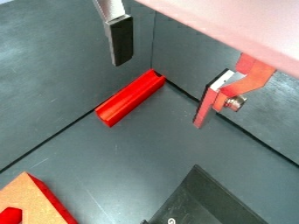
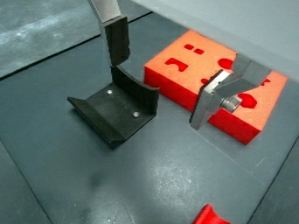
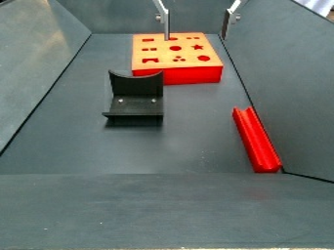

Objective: Pick up the arch object. Move up. Place the arch object on the fixture. Regrasp the arch object. Move to above the board. Insert the arch object.
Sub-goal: Pick up the arch object.

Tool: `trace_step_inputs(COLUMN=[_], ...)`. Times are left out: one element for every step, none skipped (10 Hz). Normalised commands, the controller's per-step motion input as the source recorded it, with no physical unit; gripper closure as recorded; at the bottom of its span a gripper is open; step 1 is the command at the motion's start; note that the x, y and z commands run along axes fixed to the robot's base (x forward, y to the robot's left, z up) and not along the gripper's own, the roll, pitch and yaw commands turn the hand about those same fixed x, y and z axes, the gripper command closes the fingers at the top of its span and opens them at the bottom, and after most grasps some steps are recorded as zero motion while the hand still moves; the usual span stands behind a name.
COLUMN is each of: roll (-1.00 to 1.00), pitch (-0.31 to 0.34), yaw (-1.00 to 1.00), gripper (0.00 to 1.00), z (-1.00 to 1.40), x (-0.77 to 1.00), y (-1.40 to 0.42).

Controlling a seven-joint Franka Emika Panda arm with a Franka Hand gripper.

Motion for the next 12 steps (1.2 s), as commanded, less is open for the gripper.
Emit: trace_step_inputs(roll=[0.0, -0.09, -0.02, -0.03, -0.05, -0.11, -0.14, -0.21, -0.22, -0.25, -0.27, -0.28], pitch=[-0.05, -0.239, 0.0, -0.046, 0.0, 0.0, 0.0, 0.01, 0.026, 0.0, -0.017, -0.153], yaw=[0.0, 0.0, 0.0, 0.03, 0.06, 0.01, 0.01, 0.0, 0.0, 0.0, 0.0, 0.0], gripper=[0.0, 0.0, 0.0, 0.0, 0.0, 0.0, 0.0, 0.0, 0.0, 0.0, 0.0, 0.0], z=[0.0, -0.33, -0.66, -0.73, -0.8, -0.8, -0.78, -0.75, -0.73, -0.7, -0.67, -0.55], x=[-0.06, -0.68, -0.48, -0.56, -0.36, -0.31, -0.22, -0.11, -0.04, -0.25, -0.26, -0.41], y=[0.0, 0.26, 0.45, 0.51, 0.55, 0.55, 0.52, 0.51, 0.51, 0.53, 0.48, 0.29])
